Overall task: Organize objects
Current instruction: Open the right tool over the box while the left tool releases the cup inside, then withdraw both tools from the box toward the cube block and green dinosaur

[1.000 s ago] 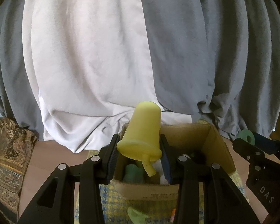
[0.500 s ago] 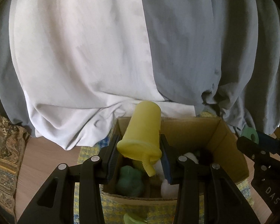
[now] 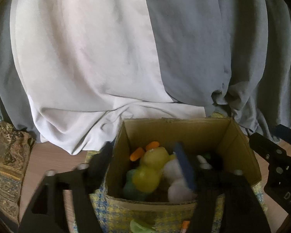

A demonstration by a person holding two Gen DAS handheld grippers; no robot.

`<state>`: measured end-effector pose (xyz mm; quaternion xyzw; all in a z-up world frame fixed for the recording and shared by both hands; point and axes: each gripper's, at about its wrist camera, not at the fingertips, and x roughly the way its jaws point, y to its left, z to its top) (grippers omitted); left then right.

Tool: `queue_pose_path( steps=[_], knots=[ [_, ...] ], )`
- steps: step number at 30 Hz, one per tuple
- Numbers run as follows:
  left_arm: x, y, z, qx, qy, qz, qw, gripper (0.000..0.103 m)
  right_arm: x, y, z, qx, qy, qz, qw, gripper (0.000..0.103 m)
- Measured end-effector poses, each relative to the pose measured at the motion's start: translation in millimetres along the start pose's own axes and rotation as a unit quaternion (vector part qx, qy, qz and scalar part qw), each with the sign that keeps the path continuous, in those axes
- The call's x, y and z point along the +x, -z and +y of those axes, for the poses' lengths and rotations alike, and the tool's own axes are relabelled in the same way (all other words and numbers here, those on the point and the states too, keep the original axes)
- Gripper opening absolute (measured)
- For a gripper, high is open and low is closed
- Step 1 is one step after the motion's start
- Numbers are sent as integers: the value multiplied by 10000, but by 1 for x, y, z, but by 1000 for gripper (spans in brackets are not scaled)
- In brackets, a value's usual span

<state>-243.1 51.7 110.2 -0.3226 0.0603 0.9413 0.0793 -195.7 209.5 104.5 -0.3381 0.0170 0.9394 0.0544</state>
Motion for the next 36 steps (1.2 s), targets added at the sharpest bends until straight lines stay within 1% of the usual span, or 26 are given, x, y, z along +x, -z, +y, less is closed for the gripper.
queue_pose_path(
  steps=[1, 3, 4, 5, 7, 9, 11, 13, 27, 36],
  knots=[
    [-2, 0, 0, -8, 23, -27, 10000, 76, -3, 0, -1, 12, -3, -39, 10000, 81],
    [-6, 0, 0, 6, 14, -37, 10000, 77, -6, 0, -2, 38, 6, -65, 10000, 84],
    [-8, -1, 1, -3, 12, -45, 10000, 81, -8, -1, -2, 55, 6, -75, 10000, 87],
    [-10, -1, 1, -19, 9, -62, 10000, 88, -10, 0, -3, 73, 7, -85, 9999, 88],
    [-15, 0, 3, -57, -21, -117, 9999, 93, -14, 0, -5, 114, 19, -120, 9999, 95],
    [-20, 0, 5, -68, -48, -133, 9999, 94, -19, 1, -6, 155, 20, -146, 9998, 95],
    [-25, 1, 7, -85, -65, -145, 9998, 99, -22, 2, -7, 176, 4, -144, 9997, 95],
    [-31, 2, 9, -92, -94, -180, 9998, 100, -26, 4, -6, 181, -3, -152, 9997, 96],
    [-66, 14, 27, -221, -214, -309, 9990, 101, -58, 16, 5, 194, -139, -245, 9994, 96],
    [-80, 32, 40, -252, -293, -288, 9988, 101, -67, 30, 17, 140, -195, -168, 9996, 96]
  ],
)
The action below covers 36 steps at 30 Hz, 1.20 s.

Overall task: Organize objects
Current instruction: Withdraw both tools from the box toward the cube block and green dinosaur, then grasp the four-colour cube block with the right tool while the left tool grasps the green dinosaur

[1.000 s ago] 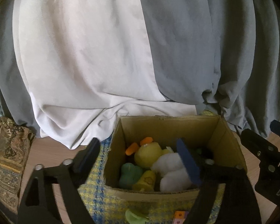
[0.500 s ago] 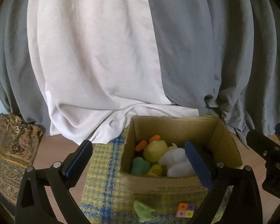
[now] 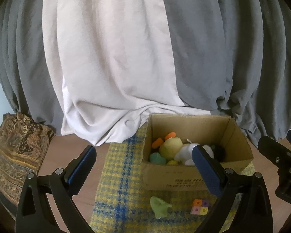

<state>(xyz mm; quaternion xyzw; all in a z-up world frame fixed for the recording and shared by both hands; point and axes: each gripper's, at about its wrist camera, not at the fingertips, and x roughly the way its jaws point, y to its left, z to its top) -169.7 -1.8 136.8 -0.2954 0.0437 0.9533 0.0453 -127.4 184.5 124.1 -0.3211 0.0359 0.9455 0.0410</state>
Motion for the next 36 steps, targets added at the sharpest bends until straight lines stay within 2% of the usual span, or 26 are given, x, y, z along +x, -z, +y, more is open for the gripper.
queue_pose_path(
  steps=[17, 36],
  knots=[
    [5, 50, 6, -2, -15, 307, 9995, 101, 8, 43, 2, 11, 65, 419, 9991, 96],
    [49, 101, -15, 244, 114, 907, 9955, 101, 49, 91, -16, 185, 183, 1041, 9942, 96]
  ],
)
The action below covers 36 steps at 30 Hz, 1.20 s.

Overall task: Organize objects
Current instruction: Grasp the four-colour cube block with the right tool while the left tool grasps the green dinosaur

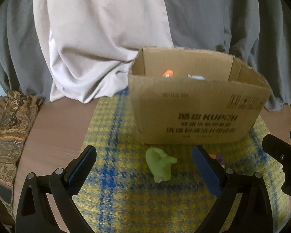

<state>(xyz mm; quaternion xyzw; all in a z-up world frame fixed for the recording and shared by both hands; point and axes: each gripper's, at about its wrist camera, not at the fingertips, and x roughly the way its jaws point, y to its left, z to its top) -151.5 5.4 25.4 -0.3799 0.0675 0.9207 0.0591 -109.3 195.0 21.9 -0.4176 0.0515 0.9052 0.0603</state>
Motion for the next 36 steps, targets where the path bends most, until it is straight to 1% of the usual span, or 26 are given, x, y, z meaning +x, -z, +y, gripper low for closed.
queue_pose_path(
  steps=[8, 9, 11, 14, 18, 20, 22, 26, 30, 36],
  knots=[
    [24, 10, -11, 107, 78, 224, 9997, 99, 19, 8, -4, 24, 42, 188, 9998, 96],
    [26, 10, -11, 106, 107, 234, 9996, 98, 22, 8, -5, 32, 47, 209, 9998, 96],
    [32, 12, -13, 102, 179, 290, 9994, 90, 28, 10, -6, 32, 36, 247, 9997, 96],
    [42, 14, -15, 86, 242, 415, 9988, 84, 40, 11, -6, 59, -22, 367, 9993, 96],
    [54, 17, -14, 51, 249, 535, 9982, 82, 49, 10, -10, 167, -61, 467, 9987, 96],
    [59, 19, -14, 70, 254, 593, 9979, 77, 53, 9, -8, 165, -70, 514, 9985, 96],
    [64, 22, -14, 90, 266, 657, 9974, 76, 58, 7, -3, 99, -66, 569, 9983, 96],
    [73, 25, -13, 117, 267, 756, 9967, 68, 68, 8, 13, -123, -73, 671, 9976, 96],
    [78, 27, -13, 135, 292, 795, 9963, 66, 78, 8, 25, -214, -56, 759, 9969, 96],
    [80, 34, -18, 213, 377, 863, 9953, 56, 98, 11, 38, -303, 21, 949, 9950, 96]
  ],
)
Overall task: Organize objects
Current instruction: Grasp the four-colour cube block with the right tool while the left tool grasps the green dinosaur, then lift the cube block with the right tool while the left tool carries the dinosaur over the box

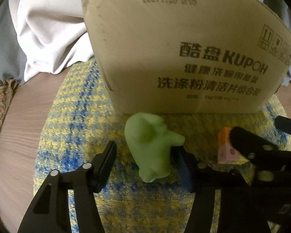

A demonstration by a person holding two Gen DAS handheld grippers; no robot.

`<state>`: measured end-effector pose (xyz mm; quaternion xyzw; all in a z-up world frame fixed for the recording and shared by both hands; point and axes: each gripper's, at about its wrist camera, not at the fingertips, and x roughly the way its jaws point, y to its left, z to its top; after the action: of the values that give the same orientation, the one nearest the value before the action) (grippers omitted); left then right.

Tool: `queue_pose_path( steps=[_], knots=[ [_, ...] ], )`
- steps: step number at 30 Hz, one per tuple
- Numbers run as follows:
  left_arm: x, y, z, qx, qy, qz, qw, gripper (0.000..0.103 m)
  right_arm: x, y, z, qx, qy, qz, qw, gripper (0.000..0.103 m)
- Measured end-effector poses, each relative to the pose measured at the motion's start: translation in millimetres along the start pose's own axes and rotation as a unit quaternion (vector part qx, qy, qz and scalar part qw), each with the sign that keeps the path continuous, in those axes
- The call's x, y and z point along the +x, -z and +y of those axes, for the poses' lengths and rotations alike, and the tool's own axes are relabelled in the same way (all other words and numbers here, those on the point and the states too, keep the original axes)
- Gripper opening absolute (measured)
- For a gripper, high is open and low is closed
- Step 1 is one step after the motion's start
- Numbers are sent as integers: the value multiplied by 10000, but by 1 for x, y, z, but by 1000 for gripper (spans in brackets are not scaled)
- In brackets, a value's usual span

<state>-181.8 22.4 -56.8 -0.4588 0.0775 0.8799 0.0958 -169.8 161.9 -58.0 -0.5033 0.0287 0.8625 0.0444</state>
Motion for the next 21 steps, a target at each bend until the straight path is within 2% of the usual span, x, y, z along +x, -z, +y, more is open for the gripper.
queue_pose_path(
  steps=[2, 4, 6, 8, 10, 11, 21],
  knots=[
    [0, 2, -1, -9, 1, -2, 10000, 54, 7, 2, 1, 28, -8, 78, 10000, 92],
    [-2, 4, -2, -27, -12, -19, 10000, 51, 14, 4, 0, 73, -39, 159, 9998, 78],
    [-2, 5, -2, -15, -20, -7, 10000, 50, 20, 6, -2, 137, -164, 252, 9995, 75],
    [-4, 6, -4, 25, -57, -22, 10000, 50, 22, 7, -2, 173, -214, 243, 9993, 65],
    [-4, 6, -5, 44, -60, -17, 10000, 48, 23, 7, -2, 164, -250, 243, 9993, 48],
    [-5, 7, -5, 46, -42, -17, 10000, 44, 22, 7, -1, 144, -251, 235, 9993, 48],
    [-13, 10, -9, 42, -116, -42, 9999, 41, 14, 15, -9, 222, -248, 146, 9993, 48]
  ],
)
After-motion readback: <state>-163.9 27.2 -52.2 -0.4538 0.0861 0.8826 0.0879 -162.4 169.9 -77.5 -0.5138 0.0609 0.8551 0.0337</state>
